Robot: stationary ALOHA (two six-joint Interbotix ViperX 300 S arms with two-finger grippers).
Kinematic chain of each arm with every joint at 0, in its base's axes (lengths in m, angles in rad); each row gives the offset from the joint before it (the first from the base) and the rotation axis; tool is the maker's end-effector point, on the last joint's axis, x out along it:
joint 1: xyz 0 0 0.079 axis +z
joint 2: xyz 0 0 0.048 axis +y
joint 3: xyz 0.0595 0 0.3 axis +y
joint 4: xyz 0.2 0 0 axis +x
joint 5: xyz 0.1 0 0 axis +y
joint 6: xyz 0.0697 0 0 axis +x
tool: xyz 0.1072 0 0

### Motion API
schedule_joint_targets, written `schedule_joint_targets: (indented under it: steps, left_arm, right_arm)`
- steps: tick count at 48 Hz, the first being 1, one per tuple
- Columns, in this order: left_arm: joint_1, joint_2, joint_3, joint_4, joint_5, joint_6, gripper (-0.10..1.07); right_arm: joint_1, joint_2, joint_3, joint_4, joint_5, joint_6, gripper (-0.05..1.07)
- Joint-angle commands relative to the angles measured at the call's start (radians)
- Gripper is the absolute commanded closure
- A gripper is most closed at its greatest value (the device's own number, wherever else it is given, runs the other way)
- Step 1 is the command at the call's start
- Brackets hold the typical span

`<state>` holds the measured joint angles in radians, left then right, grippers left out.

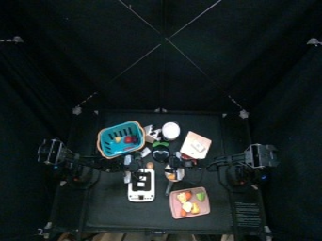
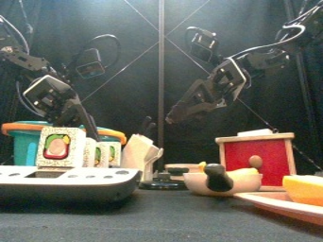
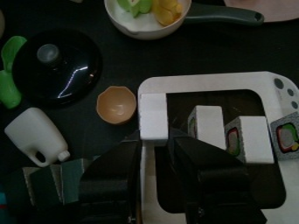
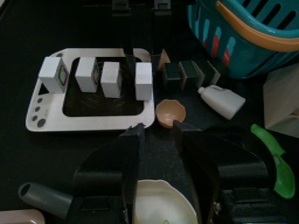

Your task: Hand over sushi piece

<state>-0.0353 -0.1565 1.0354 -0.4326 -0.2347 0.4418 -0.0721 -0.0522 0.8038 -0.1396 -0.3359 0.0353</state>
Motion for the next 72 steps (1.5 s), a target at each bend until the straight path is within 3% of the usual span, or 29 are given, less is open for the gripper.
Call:
schedule_joint_targets:
  steps: [1,53,72]
  left_arm:
    - [-0.002,-0.014,-0.018,0.0,-0.005,0.0,0.42]
    - [0.002,-0.061,-0.023,-0.048,-0.012,0.0,0.42]
    - [-0.014,-0.04,-0.109,-0.038,-0.014,0.003,0.42]
  right_arm:
    - [0.0,-0.017,-0.021,0.0,-0.005,0.003,0.3]
    - [0.0,-0.015,-0.021,0.0,-0.005,0.003,0.3]
    - [0.043,-0.034,-0.072,-0.008,-0.011,0.006,0.28]
